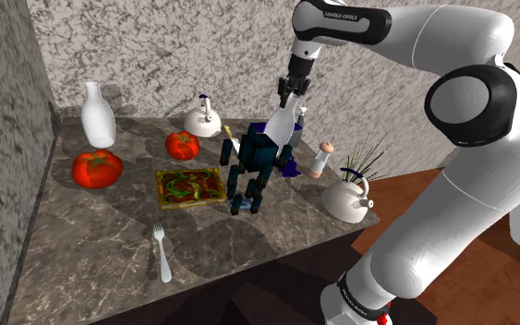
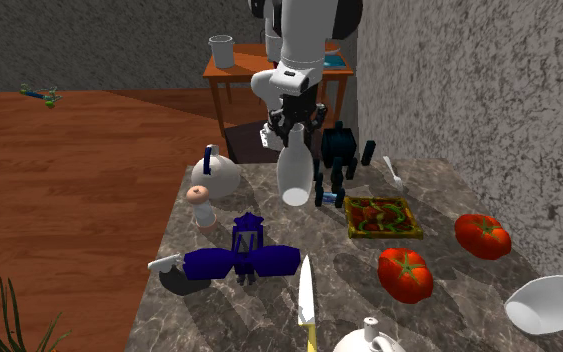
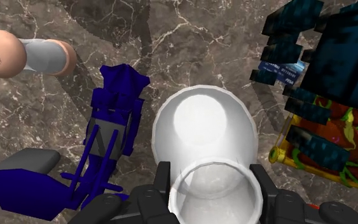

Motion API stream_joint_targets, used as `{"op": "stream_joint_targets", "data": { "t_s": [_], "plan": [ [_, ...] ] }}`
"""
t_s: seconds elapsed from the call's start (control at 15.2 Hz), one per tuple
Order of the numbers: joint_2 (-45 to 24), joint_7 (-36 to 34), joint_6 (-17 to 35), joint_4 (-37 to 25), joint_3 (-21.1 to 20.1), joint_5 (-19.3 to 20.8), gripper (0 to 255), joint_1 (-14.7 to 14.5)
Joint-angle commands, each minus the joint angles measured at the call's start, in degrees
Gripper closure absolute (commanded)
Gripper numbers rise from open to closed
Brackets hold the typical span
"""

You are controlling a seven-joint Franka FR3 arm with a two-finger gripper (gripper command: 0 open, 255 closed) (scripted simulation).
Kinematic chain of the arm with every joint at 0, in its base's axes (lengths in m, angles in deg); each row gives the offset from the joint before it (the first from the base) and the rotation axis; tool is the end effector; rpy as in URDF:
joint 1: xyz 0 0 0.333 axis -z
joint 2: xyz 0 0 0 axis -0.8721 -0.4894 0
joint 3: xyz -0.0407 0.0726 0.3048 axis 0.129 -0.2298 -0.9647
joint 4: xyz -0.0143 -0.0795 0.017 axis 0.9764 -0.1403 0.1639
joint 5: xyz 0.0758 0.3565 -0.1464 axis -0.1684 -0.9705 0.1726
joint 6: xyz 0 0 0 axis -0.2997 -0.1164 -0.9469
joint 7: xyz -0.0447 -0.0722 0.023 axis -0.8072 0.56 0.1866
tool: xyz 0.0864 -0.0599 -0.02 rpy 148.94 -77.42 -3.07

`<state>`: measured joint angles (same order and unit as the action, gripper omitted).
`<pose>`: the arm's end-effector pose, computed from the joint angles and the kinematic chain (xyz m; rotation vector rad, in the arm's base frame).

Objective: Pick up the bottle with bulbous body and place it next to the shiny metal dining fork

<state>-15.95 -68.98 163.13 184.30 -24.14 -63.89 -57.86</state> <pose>0.5368 -0.1661 0.5737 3.1341 -0.1365 -0.0517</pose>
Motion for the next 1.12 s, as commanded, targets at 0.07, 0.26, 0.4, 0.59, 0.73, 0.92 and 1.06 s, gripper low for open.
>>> {"op": "stream_joint_targets", "data": {
  "t_s": [0.07, 0.26, 0.4, 0.59, 0.73, 0.92, 1.06],
  "plan": [
    [-0.2, 0.0, -2.4, -2.6, 0.0, 0.0, 255, 0.0],
    [-0.7, 0.1, -4.8, -5.5, 0.0, -0.2, 255, 0.0],
    [-1.1, 0.2, -6.5, -7.5, 0.1, -0.3, 255, 0.1],
    [-1.8, 0.4, -9.0, -10.8, 0.1, -0.4, 255, 0.2],
    [-2.4, 0.5, -10.7, -13.1, 0.2, -0.6, 255, 0.2],
    [-3.5, 0.7, -13.4, -16.8, 0.3, -0.9, 255, 0.4],
    [-4.3, 0.8, -15.3, -19.5, 0.4, -1.1, 255, 0.5]
  ]
}}
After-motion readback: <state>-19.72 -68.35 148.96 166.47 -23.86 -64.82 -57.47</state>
